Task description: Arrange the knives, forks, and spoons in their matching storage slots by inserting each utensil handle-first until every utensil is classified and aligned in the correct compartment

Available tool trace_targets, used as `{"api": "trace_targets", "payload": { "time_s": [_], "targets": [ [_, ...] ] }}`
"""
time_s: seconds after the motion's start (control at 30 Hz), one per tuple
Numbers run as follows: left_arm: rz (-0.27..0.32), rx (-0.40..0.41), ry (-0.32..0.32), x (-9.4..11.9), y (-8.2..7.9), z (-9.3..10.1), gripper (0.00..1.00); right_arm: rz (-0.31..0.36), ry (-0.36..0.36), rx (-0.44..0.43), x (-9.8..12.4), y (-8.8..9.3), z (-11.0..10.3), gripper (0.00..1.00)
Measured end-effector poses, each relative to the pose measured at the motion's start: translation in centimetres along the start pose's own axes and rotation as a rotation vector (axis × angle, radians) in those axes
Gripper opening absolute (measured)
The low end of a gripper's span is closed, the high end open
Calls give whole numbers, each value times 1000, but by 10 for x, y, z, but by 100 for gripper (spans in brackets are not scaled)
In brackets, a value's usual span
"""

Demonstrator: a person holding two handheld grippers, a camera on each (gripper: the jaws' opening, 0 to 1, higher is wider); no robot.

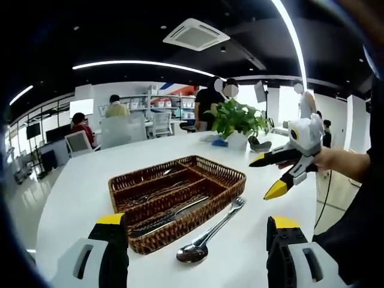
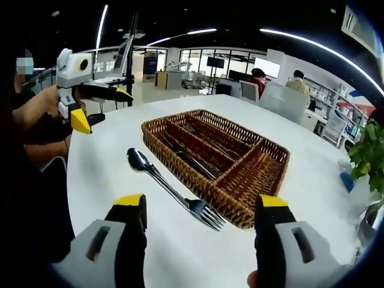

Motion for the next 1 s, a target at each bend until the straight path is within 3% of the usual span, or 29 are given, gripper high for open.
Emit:
{"api": "trace_targets", "payload": {
  "time_s": [0.5,1.0],
  "targets": [
    [-16,-4,3,2,6,2,100,-90,-18,118,-21,26,3,39],
    [-30,-8,9,4,10,2,100,-166,-67,195,-44,42,3,28]
  ]
}}
Point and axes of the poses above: the point that each gripper's makers call its tool centre point, and the gripper's own axes: x roughly backward along the fingers, z roughly to its right, y roughly out of its underside, the point moved 4 cm from there along x, roughly backward along the fingers, and after that the axes turned 7 degrees about x, right-handed, at the moved point
